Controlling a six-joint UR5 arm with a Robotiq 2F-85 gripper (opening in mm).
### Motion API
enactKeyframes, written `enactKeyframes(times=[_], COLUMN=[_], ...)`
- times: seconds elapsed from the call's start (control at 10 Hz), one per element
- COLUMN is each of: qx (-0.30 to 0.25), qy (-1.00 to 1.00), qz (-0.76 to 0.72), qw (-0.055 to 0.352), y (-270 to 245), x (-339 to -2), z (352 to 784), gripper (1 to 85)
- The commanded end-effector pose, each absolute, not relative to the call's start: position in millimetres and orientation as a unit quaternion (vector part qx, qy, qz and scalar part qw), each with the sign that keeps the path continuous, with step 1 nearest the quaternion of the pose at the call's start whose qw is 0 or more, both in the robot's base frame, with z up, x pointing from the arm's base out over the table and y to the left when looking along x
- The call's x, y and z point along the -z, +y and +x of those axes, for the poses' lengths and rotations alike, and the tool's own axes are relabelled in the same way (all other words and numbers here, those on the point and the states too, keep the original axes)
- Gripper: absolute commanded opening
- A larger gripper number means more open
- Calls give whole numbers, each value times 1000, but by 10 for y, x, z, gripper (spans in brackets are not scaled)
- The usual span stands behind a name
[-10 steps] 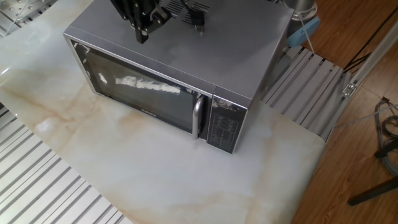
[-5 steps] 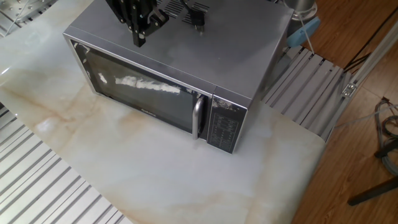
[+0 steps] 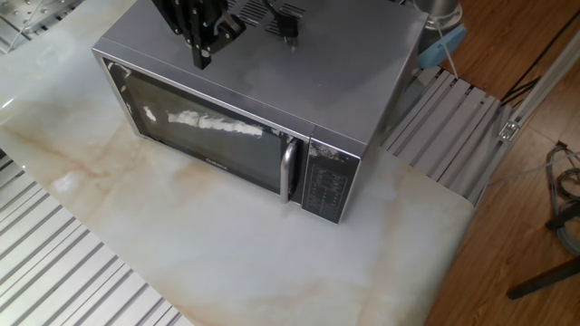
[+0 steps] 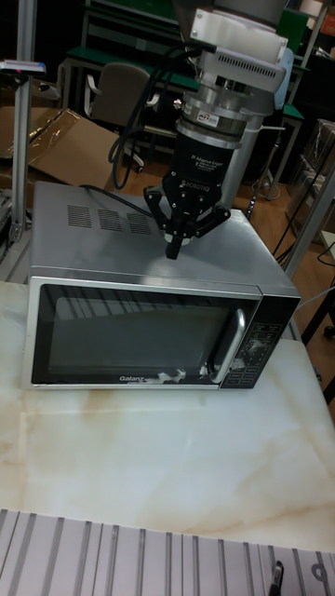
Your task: Close the microwave door
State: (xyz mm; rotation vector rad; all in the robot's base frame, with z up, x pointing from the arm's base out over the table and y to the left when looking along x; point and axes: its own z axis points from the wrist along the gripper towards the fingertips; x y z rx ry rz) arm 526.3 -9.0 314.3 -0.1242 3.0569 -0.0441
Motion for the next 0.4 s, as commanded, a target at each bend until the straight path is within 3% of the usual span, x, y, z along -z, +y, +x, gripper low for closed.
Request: enactKeyframes(times=[0.0,0.3], qx=[9,10], qy=[998,998], qz=[-42,-46], qw=[44,43], y=[-67,-72], x=[-3155,-3155], z=[5271,5271], gripper=[10,10])
